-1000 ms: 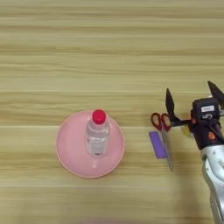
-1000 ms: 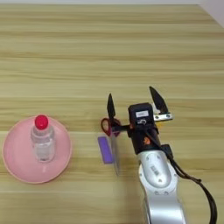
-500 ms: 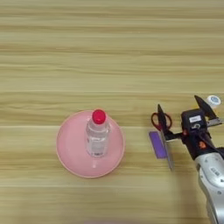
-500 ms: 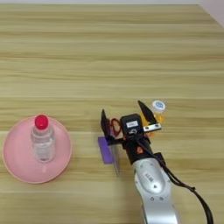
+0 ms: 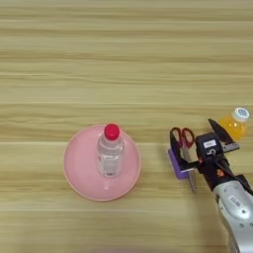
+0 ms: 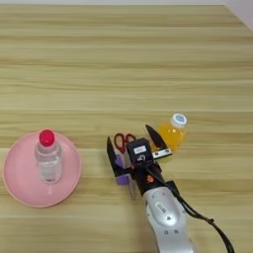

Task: Move the objects on the table

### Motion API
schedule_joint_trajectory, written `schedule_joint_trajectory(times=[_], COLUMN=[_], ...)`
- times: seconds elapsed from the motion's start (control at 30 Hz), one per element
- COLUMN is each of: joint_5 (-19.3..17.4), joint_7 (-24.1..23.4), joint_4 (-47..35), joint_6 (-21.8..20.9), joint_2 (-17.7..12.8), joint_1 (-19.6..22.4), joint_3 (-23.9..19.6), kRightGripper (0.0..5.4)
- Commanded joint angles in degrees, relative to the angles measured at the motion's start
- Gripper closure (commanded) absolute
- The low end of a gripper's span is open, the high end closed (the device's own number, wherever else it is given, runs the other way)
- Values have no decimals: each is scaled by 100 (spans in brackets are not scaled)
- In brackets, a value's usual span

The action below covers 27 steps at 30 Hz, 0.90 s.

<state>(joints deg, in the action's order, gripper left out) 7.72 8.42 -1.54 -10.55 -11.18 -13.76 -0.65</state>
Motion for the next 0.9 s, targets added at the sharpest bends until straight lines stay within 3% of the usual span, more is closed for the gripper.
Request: schedule_joint_trajectory(times=[0.03, 0.9], joint_5=[34, 92], joint_7=[-25, 198], joint_4=[-58, 847], joint_6=[-99, 156], joint_2=[-70, -76], joint_1=[137, 325], joint_3=[25, 275], kRightGripper=[5, 5])
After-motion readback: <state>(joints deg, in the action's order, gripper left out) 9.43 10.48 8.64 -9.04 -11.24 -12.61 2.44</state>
